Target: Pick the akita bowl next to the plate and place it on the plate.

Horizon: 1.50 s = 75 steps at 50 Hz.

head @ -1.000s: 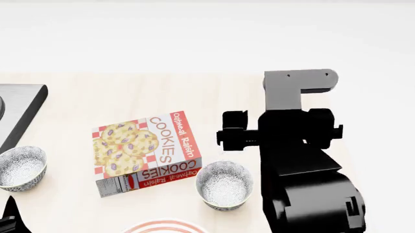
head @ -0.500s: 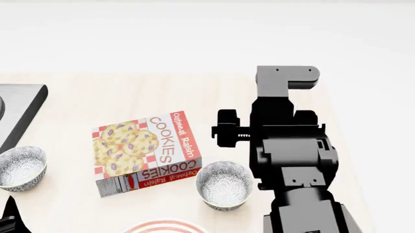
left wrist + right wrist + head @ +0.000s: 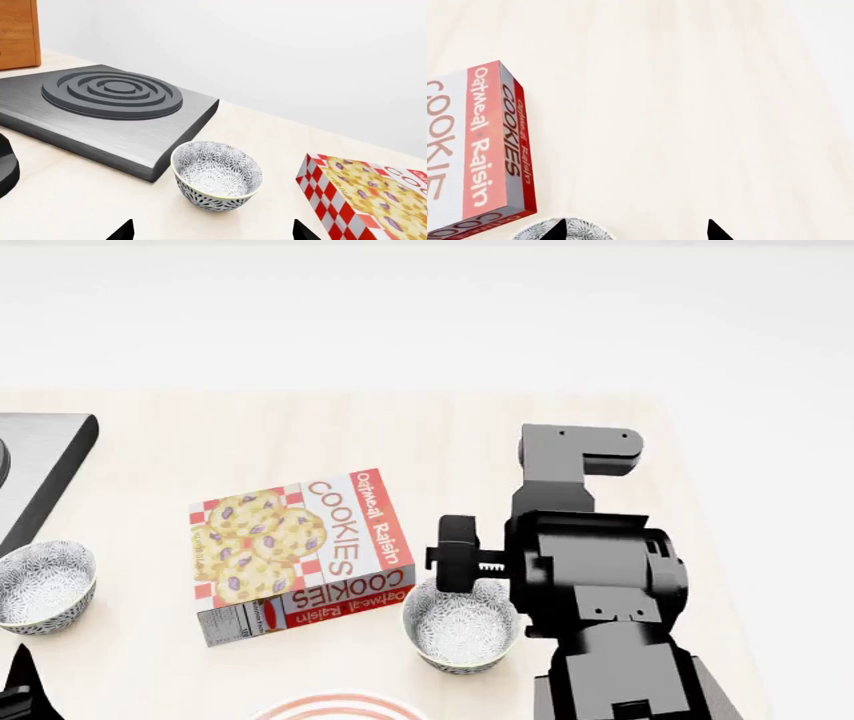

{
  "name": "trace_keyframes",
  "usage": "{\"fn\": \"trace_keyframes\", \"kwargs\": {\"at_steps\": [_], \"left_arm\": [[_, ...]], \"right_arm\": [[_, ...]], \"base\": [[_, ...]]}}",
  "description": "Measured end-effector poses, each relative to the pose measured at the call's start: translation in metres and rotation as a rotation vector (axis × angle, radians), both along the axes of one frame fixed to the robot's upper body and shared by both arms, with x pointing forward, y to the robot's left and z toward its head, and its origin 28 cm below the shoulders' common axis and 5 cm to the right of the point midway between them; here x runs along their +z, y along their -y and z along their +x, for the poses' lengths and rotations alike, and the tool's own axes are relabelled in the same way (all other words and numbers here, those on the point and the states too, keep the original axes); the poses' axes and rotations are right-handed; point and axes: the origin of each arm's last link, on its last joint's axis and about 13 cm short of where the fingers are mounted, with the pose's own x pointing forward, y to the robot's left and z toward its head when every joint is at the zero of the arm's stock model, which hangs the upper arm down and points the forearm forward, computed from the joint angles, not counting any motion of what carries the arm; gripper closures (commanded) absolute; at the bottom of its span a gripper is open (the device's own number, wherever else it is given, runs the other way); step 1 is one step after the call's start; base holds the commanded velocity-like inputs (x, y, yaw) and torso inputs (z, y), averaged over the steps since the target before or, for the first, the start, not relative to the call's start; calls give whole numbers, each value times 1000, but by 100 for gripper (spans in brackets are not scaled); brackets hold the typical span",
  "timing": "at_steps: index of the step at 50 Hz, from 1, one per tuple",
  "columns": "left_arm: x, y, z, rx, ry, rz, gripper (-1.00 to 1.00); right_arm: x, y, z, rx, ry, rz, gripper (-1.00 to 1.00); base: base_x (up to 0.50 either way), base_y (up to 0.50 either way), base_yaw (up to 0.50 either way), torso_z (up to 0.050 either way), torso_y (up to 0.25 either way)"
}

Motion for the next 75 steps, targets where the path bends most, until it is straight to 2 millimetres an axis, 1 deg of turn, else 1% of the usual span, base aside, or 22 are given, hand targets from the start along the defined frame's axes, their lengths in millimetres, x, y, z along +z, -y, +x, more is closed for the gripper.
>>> {"fn": "trace_keyframes", "kwargs": {"at_steps": [52, 75], "left_arm": [[0, 0, 0, 1, -1, -1, -100], [0, 0, 0, 1, -1, -2, -100]], "right_arm": [[-25, 1, -13, -11, -135, 73, -100], [-31, 1, -16, -5, -172, 87, -100]], "base": [[0, 0, 0, 0, 0], [0, 0, 0, 0, 0]]}}
